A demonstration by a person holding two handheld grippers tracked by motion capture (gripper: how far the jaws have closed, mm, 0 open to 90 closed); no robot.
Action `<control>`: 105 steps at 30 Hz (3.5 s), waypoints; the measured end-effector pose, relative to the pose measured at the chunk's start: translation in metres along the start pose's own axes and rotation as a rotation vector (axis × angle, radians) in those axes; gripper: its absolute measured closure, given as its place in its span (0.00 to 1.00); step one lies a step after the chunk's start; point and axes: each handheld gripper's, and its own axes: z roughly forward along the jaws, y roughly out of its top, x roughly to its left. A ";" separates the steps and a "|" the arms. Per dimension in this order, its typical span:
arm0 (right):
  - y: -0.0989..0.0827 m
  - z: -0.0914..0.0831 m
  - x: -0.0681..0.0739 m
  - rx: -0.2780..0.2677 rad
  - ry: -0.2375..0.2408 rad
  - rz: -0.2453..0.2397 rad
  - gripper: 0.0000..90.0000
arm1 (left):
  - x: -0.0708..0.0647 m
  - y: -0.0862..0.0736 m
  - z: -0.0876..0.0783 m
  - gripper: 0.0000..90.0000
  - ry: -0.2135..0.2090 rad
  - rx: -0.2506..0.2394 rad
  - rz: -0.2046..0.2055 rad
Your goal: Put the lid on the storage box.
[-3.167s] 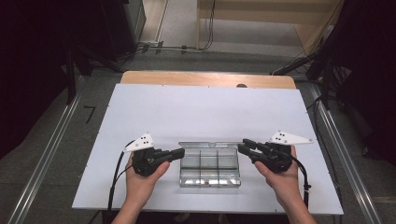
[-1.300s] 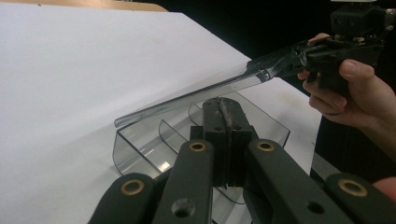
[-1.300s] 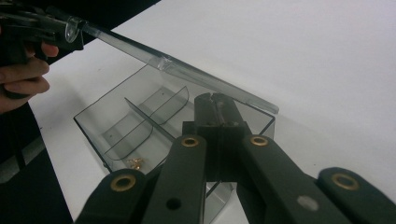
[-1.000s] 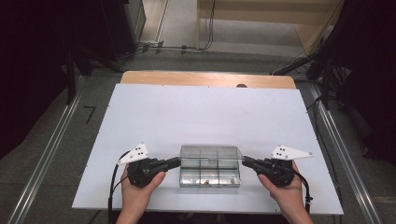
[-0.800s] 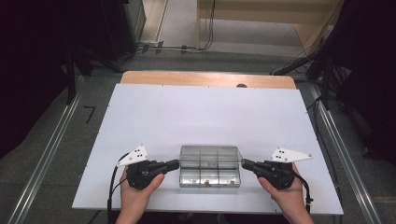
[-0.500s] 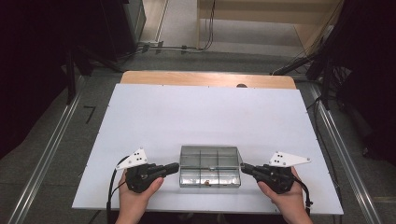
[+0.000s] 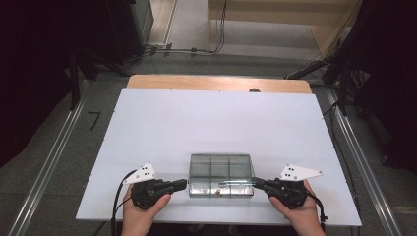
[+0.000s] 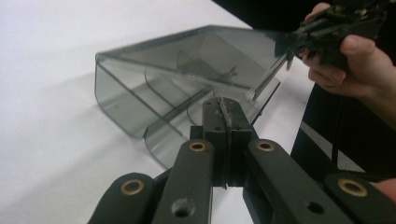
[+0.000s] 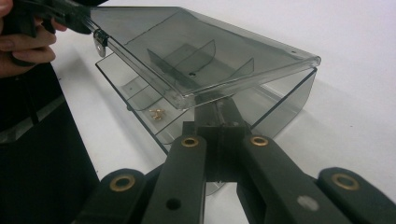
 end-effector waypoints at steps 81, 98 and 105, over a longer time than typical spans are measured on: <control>-0.012 0.013 -0.014 0.144 -0.052 -0.068 0.96 | 0.005 -0.005 0.011 0.96 0.045 0.151 0.049; -0.007 -0.001 -0.018 0.058 -0.044 -0.050 0.65 | 0.000 0.000 -0.002 0.59 0.089 0.014 0.146; -0.006 -0.011 -0.022 -0.011 -0.059 -0.045 0.49 | 0.003 0.002 -0.012 0.46 0.082 -0.038 0.149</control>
